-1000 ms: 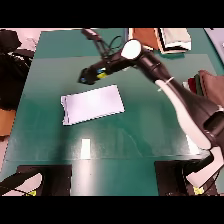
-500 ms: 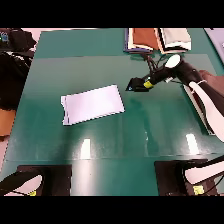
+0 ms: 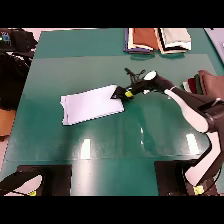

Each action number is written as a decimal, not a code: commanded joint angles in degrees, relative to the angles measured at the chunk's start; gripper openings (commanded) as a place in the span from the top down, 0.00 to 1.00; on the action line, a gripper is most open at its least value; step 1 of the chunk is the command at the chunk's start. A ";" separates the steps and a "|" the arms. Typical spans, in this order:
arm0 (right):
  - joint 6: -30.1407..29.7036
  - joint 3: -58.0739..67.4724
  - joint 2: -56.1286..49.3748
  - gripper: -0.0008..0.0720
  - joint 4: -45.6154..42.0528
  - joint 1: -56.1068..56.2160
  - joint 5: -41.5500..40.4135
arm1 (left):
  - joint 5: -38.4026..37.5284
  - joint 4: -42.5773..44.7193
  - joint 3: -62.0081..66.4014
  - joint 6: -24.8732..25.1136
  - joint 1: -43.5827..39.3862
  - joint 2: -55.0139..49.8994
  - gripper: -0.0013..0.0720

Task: Fold the shirts.

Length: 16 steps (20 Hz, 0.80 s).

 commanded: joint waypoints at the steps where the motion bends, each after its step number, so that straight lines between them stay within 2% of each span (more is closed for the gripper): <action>1: -3.10 7.02 -4.15 0.62 2.47 4.44 -0.22 | -0.02 -1.07 0.00 0.02 0.00 0.02 0.95; 2: -4.20 9.31 -5.03 0.97 2.38 5.09 0.61 | 0.09 -1.44 0.00 0.02 -0.15 0.02 0.95; 4: -4.39 12.61 -5.35 0.97 1.86 4.83 0.96 | 0.35 -0.74 -0.02 0.50 -2.03 0.02 0.95; 6: -3.96 15.82 -3.41 0.97 -2.47 2.54 1.42 | 0.68 -0.76 0.00 1.07 -5.11 0.02 0.95; 8: -1.09 17.55 0.50 0.97 -8.55 -1.53 1.46 | 0.70 -0.76 0.00 1.09 -8.81 0.02 0.95; 12: 4.20 17.75 11.45 0.97 -20.11 -16.26 3.48 | 0.63 -0.79 0.00 1.46 -14.01 0.02 0.95; 16: 4.44 17.75 19.23 0.97 -23.10 -35.21 8.02 | 0.70 -1.36 0.00 1.44 -15.45 0.02 0.95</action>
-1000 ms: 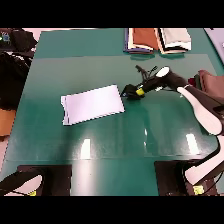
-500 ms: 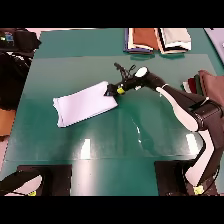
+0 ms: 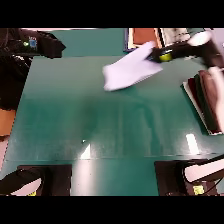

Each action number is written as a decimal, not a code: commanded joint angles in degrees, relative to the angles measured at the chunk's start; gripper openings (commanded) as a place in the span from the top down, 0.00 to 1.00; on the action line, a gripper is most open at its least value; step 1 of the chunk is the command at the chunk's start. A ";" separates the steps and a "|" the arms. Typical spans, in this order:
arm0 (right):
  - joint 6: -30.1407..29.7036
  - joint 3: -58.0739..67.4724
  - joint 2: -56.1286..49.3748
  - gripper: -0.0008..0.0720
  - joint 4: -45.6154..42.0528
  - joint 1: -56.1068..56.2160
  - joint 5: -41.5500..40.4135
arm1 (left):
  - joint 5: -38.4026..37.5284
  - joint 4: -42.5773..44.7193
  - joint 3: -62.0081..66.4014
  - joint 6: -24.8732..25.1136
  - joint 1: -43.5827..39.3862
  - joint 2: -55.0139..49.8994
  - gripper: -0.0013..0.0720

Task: Fold the shirts.

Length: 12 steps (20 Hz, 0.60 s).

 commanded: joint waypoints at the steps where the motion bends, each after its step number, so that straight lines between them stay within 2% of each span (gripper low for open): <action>1: 1.31 0.31 6.40 0.97 -4.04 -16.26 3.32 | 0.04 -0.44 0.00 0.13 -1.42 0.02 0.95; 6: 1.31 0.28 7.08 0.97 -3.45 -34.45 3.50 | 0.31 -1.05 0.00 -1.14 -1.42 0.02 0.95; 12: 1.22 0.94 5.27 0.97 1.20 -40.50 0.74 | 0.24 -1.31 0.00 -3.39 -1.42 0.02 0.95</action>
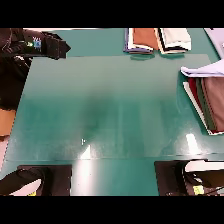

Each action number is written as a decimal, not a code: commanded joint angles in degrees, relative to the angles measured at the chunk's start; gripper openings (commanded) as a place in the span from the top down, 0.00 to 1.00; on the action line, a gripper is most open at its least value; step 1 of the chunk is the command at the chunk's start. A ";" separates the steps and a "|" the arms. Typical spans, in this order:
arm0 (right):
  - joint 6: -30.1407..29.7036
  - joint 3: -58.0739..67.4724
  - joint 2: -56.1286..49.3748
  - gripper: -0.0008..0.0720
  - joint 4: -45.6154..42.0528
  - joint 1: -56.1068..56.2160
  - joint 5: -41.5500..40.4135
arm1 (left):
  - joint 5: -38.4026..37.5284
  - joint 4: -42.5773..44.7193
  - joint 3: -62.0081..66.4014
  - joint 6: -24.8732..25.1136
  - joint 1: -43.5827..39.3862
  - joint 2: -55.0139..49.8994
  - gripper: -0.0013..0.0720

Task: Fold the shirts.

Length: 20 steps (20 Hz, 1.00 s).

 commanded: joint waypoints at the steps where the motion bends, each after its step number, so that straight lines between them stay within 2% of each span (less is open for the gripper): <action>1: -0.20 2.27 -0.33 0.97 1.92 -2.86 -2.49 | 0.00 -0.66 0.00 -1.05 -0.04 0.02 0.95; 7: -0.22 18.14 -0.31 0.97 1.99 -1.73 -3.37 | -0.09 -1.09 0.00 -1.05 -0.04 0.02 0.95; 9: -0.22 19.39 0.42 0.97 1.97 -2.21 -2.54 | -0.35 -1.16 0.00 -1.01 -0.04 0.02 0.95; 12: -1.31 13.55 4.15 0.97 1.60 -4.09 -1.03 | -1.60 -1.16 0.00 -0.96 -0.04 0.02 0.95; 17: -8.87 -0.28 12.46 0.97 1.31 -9.97 4.87 | -2.25 -1.16 0.00 -0.94 -0.04 0.02 0.95; 20: -10.29 -10.19 18.56 0.97 -7.87 -13.51 5.92 | -2.51 -1.16 0.00 -0.90 -0.04 0.02 0.95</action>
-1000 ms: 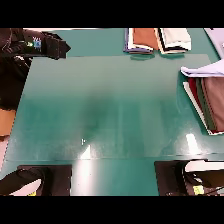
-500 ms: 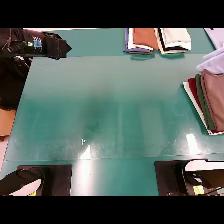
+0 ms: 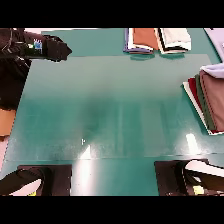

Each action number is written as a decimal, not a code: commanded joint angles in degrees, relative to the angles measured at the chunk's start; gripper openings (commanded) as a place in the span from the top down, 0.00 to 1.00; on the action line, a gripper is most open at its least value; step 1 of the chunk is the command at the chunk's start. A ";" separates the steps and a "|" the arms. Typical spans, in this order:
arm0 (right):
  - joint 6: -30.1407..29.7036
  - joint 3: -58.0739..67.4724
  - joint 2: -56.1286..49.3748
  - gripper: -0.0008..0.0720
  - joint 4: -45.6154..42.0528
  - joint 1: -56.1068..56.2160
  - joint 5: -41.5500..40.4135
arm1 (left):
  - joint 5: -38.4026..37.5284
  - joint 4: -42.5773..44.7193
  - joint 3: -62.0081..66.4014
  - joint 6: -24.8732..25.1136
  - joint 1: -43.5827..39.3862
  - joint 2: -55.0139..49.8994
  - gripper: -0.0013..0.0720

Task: Fold the shirts.

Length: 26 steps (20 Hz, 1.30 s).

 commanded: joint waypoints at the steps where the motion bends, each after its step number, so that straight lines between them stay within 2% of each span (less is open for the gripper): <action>1: -2.67 -11.74 7.30 0.97 -10.97 -4.11 2.08 | -0.68 0.02 0.00 0.55 -0.02 0.02 0.95; 4: -2.67 -20.96 12.24 0.96 -18.60 -7.15 2.01 | -1.68 0.02 0.00 0.55 -0.02 0.02 0.95; 5: -2.64 -23.45 13.27 0.90 -19.80 -8.22 1.97 | -1.95 0.02 0.00 0.61 -0.02 0.02 0.95; 7: -2.62 -27.56 14.62 0.53 -19.87 -10.40 1.97 | -2.67 0.02 0.00 1.07 -0.02 0.02 0.95; 10: -2.60 -29.99 15.39 0.15 -19.45 -14.45 1.92 | -3.04 -0.02 0.00 1.07 -0.02 0.02 0.95; 11: -1.99 -29.07 15.37 0.12 -18.47 -15.02 2.08 | -3.04 -0.04 0.00 1.07 -0.02 0.02 0.95; 13: -1.70 -25.83 15.37 0.12 -13.27 -14.01 1.42 | -2.71 -0.04 0.00 1.07 -0.02 0.02 0.95; 16: -1.70 -19.85 15.37 0.12 -6.67 -6.49 -1.57 | -2.64 -0.04 0.00 1.07 -0.02 0.02 0.95; 20: -1.46 -16.26 15.39 0.12 -1.31 11.91 -2.27 | -1.90 0.02 0.00 1.09 -0.02 0.02 0.95; 26: -1.51 -19.63 13.62 0.13 -2.05 43.01 -6.73 | -1.64 0.50 0.00 1.09 0.02 0.04 0.95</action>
